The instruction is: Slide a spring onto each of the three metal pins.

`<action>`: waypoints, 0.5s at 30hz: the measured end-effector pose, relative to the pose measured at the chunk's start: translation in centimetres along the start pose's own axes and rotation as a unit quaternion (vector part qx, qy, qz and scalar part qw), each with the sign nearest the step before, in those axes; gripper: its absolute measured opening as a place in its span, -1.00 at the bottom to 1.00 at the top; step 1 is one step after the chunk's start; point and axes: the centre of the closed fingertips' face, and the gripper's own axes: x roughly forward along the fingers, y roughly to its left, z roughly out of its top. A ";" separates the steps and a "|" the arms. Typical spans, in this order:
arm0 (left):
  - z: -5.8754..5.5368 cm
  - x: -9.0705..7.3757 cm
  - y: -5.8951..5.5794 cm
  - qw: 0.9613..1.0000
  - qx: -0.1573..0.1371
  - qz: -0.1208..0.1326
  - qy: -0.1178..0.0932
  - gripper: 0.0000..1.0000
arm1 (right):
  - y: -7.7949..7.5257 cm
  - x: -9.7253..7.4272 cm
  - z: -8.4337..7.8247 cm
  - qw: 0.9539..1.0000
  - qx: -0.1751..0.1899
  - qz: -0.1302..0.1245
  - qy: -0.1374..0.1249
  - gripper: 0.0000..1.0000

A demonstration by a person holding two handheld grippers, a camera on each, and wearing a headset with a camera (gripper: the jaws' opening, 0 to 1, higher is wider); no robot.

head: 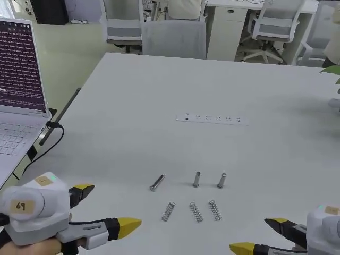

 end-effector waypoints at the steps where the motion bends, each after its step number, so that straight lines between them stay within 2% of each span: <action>1: 0.0 0.1 0.1 1.000 0.000 0.000 0.001 0.73 | 0.0 0.0 0.0 1.000 0.000 0.000 0.001 0.53; 8: 0.4 0.9 0.7 1.000 0.003 -0.001 0.003 0.73 | -0.1 0.3 0.3 1.000 0.002 0.000 -0.001 0.54; 15: 0.7 2.2 0.9 1.000 0.015 -0.013 0.014 0.72 | -0.4 0.4 0.4 1.000 0.004 -0.001 0.000 0.55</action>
